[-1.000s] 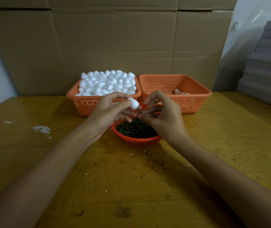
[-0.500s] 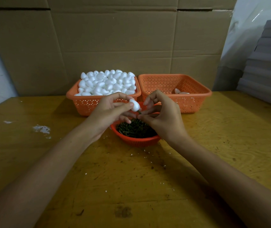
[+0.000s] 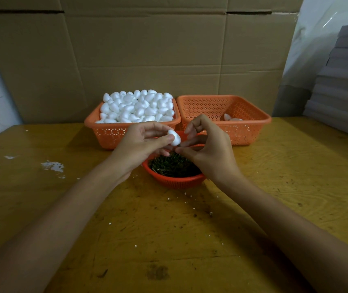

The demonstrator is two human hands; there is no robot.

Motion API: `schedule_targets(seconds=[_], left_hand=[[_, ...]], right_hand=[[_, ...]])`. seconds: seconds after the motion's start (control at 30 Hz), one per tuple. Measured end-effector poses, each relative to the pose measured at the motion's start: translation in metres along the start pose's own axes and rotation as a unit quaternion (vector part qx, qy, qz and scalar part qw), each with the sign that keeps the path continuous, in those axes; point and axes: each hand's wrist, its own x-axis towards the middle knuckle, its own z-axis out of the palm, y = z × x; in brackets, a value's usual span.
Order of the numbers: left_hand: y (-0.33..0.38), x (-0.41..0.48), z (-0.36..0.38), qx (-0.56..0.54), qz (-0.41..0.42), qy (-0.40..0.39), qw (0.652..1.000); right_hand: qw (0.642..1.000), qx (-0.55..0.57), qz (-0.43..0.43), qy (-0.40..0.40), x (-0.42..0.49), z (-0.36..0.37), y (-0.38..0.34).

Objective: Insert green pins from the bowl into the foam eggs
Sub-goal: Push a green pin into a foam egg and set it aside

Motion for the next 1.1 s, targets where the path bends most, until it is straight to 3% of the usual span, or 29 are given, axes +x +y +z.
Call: schedule_targets(seconds=[0.3,0.47,0.67,1.1], left_hand=[[-0.0001,0.0009,-0.001,-0.065,-0.011,0.023,0.998],[0.0001,0.0023,0.0004,-0.103,-0.013,0.048,0.993],[-0.0003,0.0024,-0.0006,-0.087,-0.013,0.042,0.995],[0.0014,0.0011,-0.0016,-0.067,-0.009,0.018,0.998]], right_hand=[[1.0,-0.015,0.0,-0.008,-0.0005,0.0004,-0.0001],[0.992,-0.124,-0.005,-0.011,-0.0013,0.0021,0.0017],[0.982,-0.18,-0.022,-0.044,-0.0022,0.0052,-0.0001],[0.982,-0.182,-0.029,-0.047,-0.0028,0.005,0.0016]])
